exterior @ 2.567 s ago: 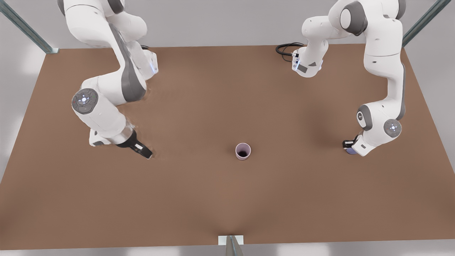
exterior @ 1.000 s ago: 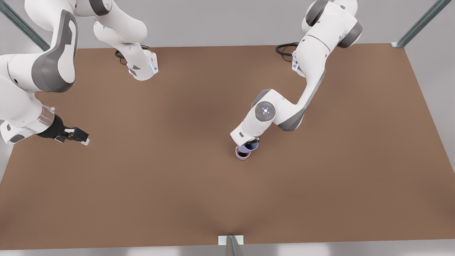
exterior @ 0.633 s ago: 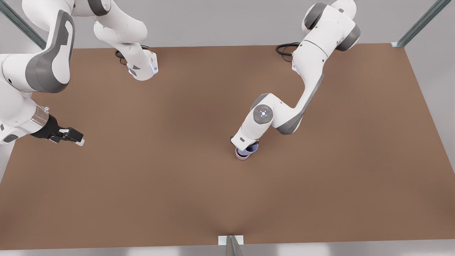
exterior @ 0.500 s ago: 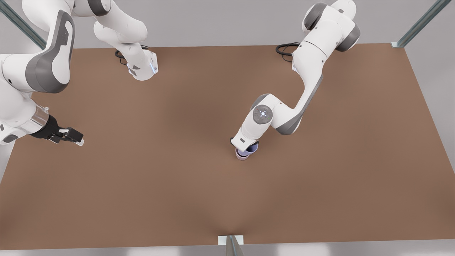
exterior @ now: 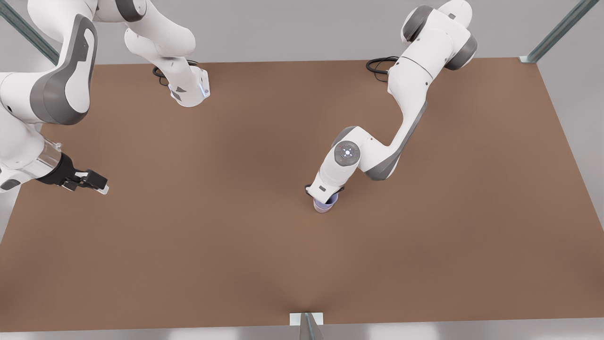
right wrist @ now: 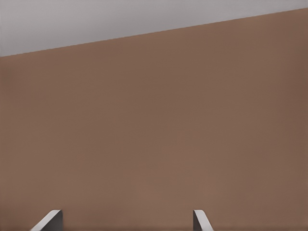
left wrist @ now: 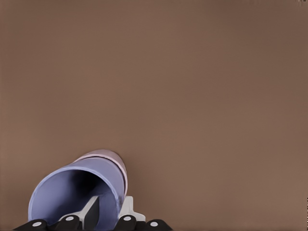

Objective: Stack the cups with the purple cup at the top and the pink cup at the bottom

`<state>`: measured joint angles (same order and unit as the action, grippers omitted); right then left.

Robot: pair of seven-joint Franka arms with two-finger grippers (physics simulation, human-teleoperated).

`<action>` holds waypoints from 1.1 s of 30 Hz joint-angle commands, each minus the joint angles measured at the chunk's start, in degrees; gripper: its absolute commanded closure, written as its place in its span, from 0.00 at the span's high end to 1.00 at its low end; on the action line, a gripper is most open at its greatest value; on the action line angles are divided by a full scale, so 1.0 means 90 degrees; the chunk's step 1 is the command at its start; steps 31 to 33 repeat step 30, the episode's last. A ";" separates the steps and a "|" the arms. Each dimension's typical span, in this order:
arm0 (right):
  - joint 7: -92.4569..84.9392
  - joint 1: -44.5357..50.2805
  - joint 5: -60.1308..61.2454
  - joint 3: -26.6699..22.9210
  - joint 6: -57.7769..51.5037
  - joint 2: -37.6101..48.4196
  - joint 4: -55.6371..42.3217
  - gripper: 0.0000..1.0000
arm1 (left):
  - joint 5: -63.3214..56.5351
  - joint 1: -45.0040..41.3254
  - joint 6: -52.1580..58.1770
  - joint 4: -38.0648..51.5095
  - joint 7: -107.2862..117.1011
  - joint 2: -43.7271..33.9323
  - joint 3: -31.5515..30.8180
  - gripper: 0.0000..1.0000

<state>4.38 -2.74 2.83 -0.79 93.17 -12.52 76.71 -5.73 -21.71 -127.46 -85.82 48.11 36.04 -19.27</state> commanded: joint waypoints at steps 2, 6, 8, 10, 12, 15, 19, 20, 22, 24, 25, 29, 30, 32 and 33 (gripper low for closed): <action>-0.0067 0.0002 0.0008 0.0000 0.0029 -0.0025 -0.0008 1.00 | -0.0076 0.0000 0.0012 0.0005 0.0474 -0.0010 -0.0007 1.00; -0.0067 -0.0008 0.0008 0.0000 0.0038 -0.0035 -0.0008 1.00 | -0.0076 0.0000 0.0012 0.0005 0.0474 -0.0001 0.0002 1.00; -0.0057 -0.0008 0.0008 0.0000 0.0038 -0.0035 -0.0008 1.00 | -0.0076 0.0000 0.0012 0.0014 0.0484 -0.0020 0.0002 1.00; -0.0067 -0.0008 0.0008 0.0000 0.0029 -0.0025 -0.0008 1.00 | -0.0076 0.0020 0.0129 0.0024 0.0416 -0.0303 0.0051 1.00; -0.0067 -0.0018 0.0008 0.0000 0.0029 -0.0025 -0.0008 1.00 | 0.0012 0.0088 0.1485 0.0492 -0.0462 -0.0625 0.0470 1.00; -0.0067 -0.0037 0.0008 0.0000 0.0029 -0.0025 -0.0008 1.00 | 0.0412 0.0254 0.2774 0.1010 -0.2786 -0.0850 0.1427 1.00; -0.0067 -0.0037 0.0008 0.0000 0.0029 -0.0025 -0.0008 1.00 | 0.0647 0.0663 0.3810 0.0932 -0.5101 -0.1836 0.2385 1.00; -0.0067 -0.0037 0.0008 0.0000 0.0029 -0.0025 -0.0008 1.00 | 0.0627 0.1113 0.3908 0.0932 -0.5239 -0.2012 0.1937 1.00; -0.0067 -0.0037 0.0008 0.0000 0.0038 -0.0035 -0.0008 1.00 | 0.0568 0.1396 0.3918 0.0923 -0.5209 -0.2247 0.1614 1.00; -0.0057 -0.0037 0.0008 0.0000 0.0136 -0.0044 -0.0008 1.00 | 0.0578 0.1572 0.3967 0.0923 -0.5589 -0.2422 0.1418 1.00; -0.0057 -0.0037 0.0008 0.0000 0.0136 -0.0044 -0.0008 1.00 | 0.0578 0.1680 0.3957 0.0923 -0.6068 -0.2500 0.1370 1.00; -0.0067 -0.0047 0.0008 0.0000 0.0224 -0.0093 -0.0008 1.00 | 0.0539 0.2090 0.3908 0.0806 -0.6108 -0.2686 0.0891 1.00; -0.0067 -0.0076 0.0008 0.0000 0.0185 -0.0083 -0.0008 1.00 | 0.0539 0.2090 0.3908 0.0756 -0.6117 -0.2715 0.0891 1.00; -0.0067 -0.0076 0.0008 0.0000 0.0185 -0.0083 -0.0008 1.00 | 0.0539 0.2090 0.3908 0.0756 -0.6117 -0.2715 0.0891 1.00; -0.0067 -0.0076 0.0008 0.0000 0.0185 -0.0083 -0.0008 1.00 | 0.0539 0.2090 0.3908 0.0756 -0.6117 -0.2715 0.0891 1.00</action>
